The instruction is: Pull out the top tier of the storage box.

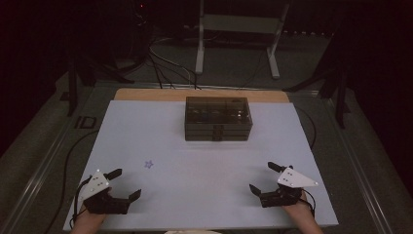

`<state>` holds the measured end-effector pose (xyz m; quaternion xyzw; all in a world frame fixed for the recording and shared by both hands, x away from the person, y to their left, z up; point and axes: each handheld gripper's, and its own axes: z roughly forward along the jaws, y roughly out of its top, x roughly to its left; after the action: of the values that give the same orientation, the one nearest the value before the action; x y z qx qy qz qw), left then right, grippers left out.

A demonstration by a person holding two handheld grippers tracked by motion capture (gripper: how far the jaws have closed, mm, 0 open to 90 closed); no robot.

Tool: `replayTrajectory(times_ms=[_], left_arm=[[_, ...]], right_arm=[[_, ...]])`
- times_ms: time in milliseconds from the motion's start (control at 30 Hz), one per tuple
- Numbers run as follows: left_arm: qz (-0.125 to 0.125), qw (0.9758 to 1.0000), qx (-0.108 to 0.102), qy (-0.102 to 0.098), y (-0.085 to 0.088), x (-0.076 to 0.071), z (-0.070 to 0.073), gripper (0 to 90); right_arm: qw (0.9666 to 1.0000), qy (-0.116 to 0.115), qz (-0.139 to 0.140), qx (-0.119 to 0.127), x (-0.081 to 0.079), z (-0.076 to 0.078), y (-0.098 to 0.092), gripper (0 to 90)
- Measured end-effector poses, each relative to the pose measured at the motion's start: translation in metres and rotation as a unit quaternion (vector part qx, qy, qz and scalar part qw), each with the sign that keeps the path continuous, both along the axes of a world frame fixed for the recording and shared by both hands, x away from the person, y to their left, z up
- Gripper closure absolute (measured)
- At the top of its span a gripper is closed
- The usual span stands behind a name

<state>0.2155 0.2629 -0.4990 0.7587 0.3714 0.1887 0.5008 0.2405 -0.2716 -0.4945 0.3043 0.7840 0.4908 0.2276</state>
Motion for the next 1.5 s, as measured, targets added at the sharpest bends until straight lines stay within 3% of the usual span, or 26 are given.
replayTrajectory(times_ms=[100, 333, 667, 867, 1133, 1500], left_arm=[[0.013, 0.9998, 0.015, -0.003, -0.001, 0.000, -0.001, 0.1], [-0.003, 0.9999, 0.010, 0.004, -0.007, 0.003, -0.003, 0.1], [-0.009, 0.9999, 0.002, 0.007, -0.009, 0.005, -0.004, 0.1], [-0.016, 0.9998, 0.003, 0.008, -0.011, 0.004, -0.003, 0.1], [-0.017, 0.9998, -0.011, 0.007, -0.011, 0.003, -0.002, 0.1], [-0.024, 0.9996, -0.007, 0.010, -0.012, 0.003, -0.002, 0.1]], right_arm=[[1.0000, -0.005, -0.002, -0.004, 0.001, -0.001, 0.000, 0.0], [0.9999, -0.005, -0.007, -0.007, 0.005, -0.001, 0.000, 0.1], [0.9996, -0.007, -0.014, -0.022, 0.002, -0.001, 0.002, 0.1], [0.9996, -0.004, -0.013, -0.024, -0.001, 0.001, 0.005, 0.1], [0.9995, 0.001, -0.009, -0.029, -0.003, 0.003, 0.009, 0.1], [0.9987, 0.014, 0.003, -0.048, -0.009, 0.011, 0.018, 0.1]])
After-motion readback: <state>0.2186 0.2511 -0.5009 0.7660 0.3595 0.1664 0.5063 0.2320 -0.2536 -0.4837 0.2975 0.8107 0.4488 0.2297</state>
